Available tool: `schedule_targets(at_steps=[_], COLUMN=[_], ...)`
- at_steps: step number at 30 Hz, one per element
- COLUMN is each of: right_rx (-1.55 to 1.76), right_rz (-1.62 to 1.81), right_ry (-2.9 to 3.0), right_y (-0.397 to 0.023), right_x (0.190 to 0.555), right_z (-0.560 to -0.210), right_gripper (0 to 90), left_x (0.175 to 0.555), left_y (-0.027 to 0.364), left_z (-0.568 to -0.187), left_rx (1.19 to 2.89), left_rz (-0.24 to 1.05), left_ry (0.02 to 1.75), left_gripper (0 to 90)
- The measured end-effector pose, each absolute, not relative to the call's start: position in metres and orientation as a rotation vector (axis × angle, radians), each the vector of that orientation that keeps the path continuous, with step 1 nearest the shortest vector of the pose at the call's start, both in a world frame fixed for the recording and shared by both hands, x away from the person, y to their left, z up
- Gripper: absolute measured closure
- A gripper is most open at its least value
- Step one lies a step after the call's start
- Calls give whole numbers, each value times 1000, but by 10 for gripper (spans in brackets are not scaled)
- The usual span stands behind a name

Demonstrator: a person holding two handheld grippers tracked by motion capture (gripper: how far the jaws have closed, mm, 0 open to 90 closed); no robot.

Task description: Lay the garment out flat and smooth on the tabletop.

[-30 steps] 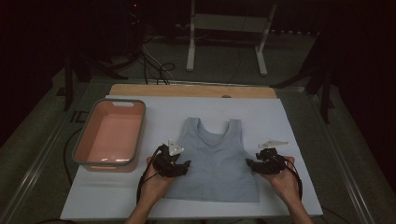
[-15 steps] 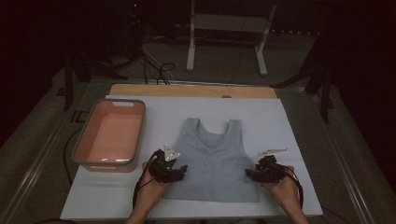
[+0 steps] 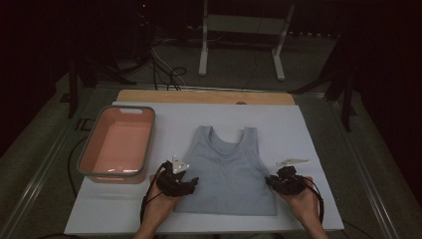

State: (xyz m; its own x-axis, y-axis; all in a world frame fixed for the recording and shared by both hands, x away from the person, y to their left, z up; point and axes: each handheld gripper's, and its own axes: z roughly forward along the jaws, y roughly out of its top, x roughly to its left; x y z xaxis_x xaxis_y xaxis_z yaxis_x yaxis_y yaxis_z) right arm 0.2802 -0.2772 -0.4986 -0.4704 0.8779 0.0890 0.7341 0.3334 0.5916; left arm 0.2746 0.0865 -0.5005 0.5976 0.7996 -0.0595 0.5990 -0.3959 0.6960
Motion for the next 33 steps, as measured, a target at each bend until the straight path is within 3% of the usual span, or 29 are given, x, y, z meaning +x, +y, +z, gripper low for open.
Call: schedule_targets(at_steps=[33], right_rx=[1463], right_rz=[846], right_ry=[2283], right_y=[-298], right_x=[280], right_z=[-497], right_gripper=[794], left_x=[279], left_y=[61], left_z=[-505], left_rx=[2128], left_rz=[362], left_ry=[1043], left_gripper=[415])
